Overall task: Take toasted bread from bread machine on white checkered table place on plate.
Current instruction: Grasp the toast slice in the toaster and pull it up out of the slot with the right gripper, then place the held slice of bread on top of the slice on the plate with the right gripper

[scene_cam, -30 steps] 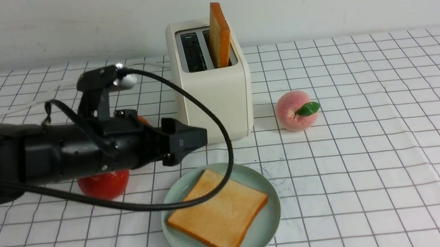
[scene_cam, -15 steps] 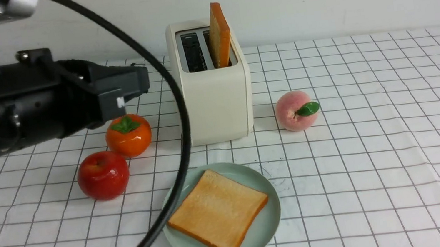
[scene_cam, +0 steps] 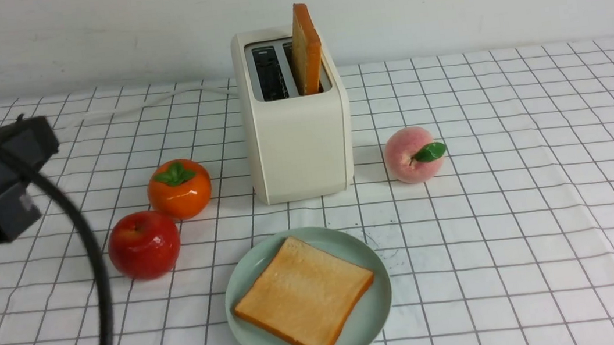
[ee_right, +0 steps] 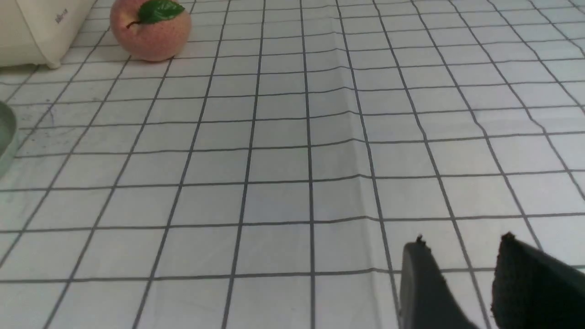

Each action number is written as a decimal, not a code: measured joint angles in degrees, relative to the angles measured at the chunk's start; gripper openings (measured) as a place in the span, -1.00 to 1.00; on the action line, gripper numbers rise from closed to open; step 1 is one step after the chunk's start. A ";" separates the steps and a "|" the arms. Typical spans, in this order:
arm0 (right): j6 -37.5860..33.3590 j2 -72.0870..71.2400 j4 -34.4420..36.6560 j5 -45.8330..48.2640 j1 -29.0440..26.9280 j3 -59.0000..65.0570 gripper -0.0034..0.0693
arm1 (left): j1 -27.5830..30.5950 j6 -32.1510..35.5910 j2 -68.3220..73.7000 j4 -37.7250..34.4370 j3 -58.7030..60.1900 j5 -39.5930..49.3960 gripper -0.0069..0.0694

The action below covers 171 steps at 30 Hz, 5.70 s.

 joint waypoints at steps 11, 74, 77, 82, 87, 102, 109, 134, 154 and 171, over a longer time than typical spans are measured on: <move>16.91 0.00 1.75 -11.11 0.00 0.54 -0.25 | 0.00 0.00 -18.11 -1.37 14.01 6.98 -0.85; 9.65 142.67 9.76 31.90 26.83 -161.16 0.35 | 0.00 3.93 -19.96 -8.71 18.49 0.50 -0.85; 9.51 144.23 9.97 28.81 26.33 -161.21 0.34 | 0.00 3.99 -19.96 -8.71 18.49 0.63 -0.85; 9.33 144.47 10.11 28.57 26.27 -161.27 0.32 | 0.00 4.11 -19.96 -8.71 18.49 0.86 -0.85; 7.92 144.47 10.11 30.79 26.27 -161.31 0.24 | 0.00 4.11 -19.96 -8.71 18.49 1.12 -0.85; 6.41 144.47 8.74 33.53 26.32 -161.38 -0.58 | 0.00 4.11 -19.96 -8.71 18.49 1.32 -0.84; 6.41 142.53 8.80 34.60 26.32 -161.37 -0.58 | 0.00 4.11 -19.96 -8.71 18.49 1.32 -0.83; -3.53 92.84 9.80 49.98 26.31 -115.81 -0.58 | 0.00 4.11 -19.96 -8.71 18.49 4.21 -0.82; -68.58 94.36 96.79 14.12 26.34 -59.55 -0.59 | 0.00 4.11 -19.96 -8.71 18.49 4.26 -0.80; -77.34 105.64 102.10 16.10 26.34 -59.55 -0.59 | 0.00 4.11 -19.96 -8.71 18.49 4.26 -0.77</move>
